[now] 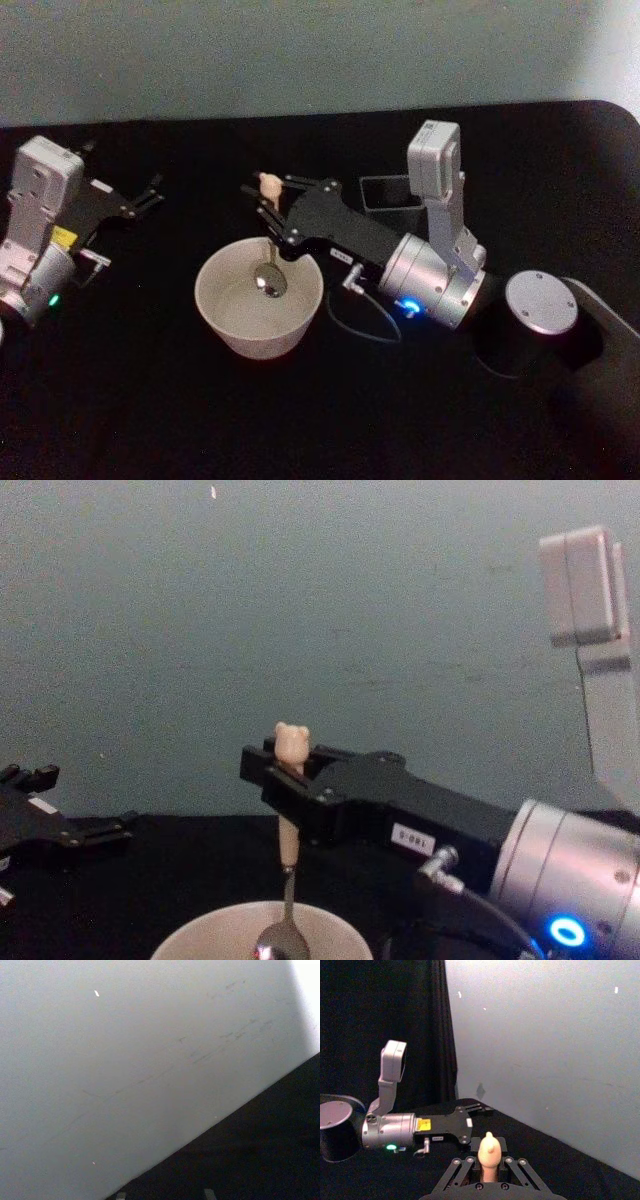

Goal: Pick up the stirring spoon with one hand, stir inside the cup, then place it back in its original position.

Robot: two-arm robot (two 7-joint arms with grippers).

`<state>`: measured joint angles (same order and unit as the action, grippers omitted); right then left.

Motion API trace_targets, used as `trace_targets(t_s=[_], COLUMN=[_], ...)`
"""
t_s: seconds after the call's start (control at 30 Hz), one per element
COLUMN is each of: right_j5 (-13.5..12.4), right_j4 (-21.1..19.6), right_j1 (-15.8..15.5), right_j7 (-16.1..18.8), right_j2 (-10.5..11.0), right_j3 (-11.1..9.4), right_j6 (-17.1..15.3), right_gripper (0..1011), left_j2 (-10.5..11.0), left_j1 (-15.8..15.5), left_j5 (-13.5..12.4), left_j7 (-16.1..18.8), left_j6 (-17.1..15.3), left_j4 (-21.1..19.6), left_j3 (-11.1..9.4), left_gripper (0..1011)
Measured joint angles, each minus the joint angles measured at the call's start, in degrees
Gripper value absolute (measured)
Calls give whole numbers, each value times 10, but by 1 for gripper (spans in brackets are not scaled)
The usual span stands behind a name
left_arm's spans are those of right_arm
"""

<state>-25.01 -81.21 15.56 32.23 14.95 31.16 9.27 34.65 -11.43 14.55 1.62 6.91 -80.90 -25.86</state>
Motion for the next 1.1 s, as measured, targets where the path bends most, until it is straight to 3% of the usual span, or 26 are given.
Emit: trace_targets(t_s=[0.27, 1.1], right_j5=[5, 1], right_j4=[-30, -80], right_j1=[5, 20], right_j7=[-20, -52], right_j2=[8, 25], right_j3=[-4, -46], right_j6=[-32, -34], right_gripper=[187, 187], left_j2=[0, 0], left_j1=[0, 0], left_j5=[0, 0], left_j7=[0, 0], left_j6=[0, 0], left_j4=[0, 0], left_j3=[0, 0], left_gripper=[1001, 1001])
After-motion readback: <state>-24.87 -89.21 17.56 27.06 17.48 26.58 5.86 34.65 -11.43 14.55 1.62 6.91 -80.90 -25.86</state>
